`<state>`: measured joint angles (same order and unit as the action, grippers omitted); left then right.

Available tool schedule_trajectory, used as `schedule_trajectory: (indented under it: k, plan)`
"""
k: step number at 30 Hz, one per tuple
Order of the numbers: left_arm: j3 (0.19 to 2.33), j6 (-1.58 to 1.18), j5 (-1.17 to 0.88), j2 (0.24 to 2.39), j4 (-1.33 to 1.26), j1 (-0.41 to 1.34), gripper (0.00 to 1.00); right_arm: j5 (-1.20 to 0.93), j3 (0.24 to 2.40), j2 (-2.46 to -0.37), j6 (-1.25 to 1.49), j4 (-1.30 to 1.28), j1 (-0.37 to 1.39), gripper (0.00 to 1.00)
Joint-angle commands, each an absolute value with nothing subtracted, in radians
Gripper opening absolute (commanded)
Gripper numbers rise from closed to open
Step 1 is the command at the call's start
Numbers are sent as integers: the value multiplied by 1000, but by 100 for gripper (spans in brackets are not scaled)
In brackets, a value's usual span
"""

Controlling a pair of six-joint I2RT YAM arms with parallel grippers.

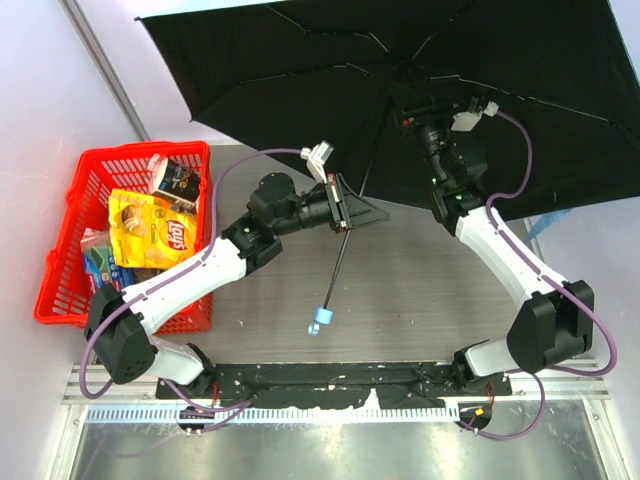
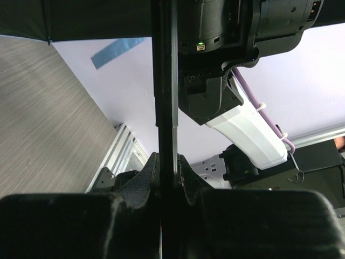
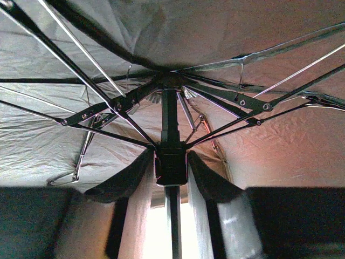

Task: Put away the umbrella

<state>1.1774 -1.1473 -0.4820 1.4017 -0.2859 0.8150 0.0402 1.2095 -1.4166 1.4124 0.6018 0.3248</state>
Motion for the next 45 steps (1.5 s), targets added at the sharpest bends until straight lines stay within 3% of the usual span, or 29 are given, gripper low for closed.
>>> schedule_trajectory:
  k: [1, 2, 3, 5, 9, 16, 18, 26, 30, 33, 37, 45]
  plan:
    - [1186, -1095, -515, 1373, -338, 818, 0, 83, 1292, -1427, 1436, 614, 305, 31]
    - [1187, -1092, -512, 1374, -331, 818, 0, 75, 1302, -1430, 1436, 604, 304, 24]
    - [1192, -1083, -508, 1376, -312, 816, 0, 63, 1314, -1430, 1436, 553, 299, 1]
    - [1224, -1046, -494, 1381, -229, 808, 0, 16, 1394, -1436, 1445, 328, 288, 1]
    - [1342, -971, -465, 1407, -6, 714, 0, -241, 1517, -1462, 1338, 119, 304, 1]
    - [1402, -1012, -494, 1445, -31, 643, 0, -284, 1186, -1287, 1327, 293, 324, 1]
    - [1393, -1063, -511, 1456, -96, 643, 0, -302, 1090, -1261, 1368, 549, 330, 1]
    - [1436, -1098, -511, 1493, -127, 675, 0, -269, 1118, -1229, 1218, 391, 443, 1]
    - [1460, -1077, -509, 1506, -89, 695, 1, -232, 1098, -1232, 1249, 504, 466, 1]
    - [1399, -1088, -517, 1483, -100, 696, 17, -221, 1205, -1250, 1240, 471, 407, 1]
    - [1214, -1137, -509, 1401, -166, 704, 47, -235, 1353, -1305, 1246, 479, 339, 1]
    - [1086, -1123, -532, 1330, -120, 732, 48, -228, 1460, -1382, 1241, 521, 293, 1]
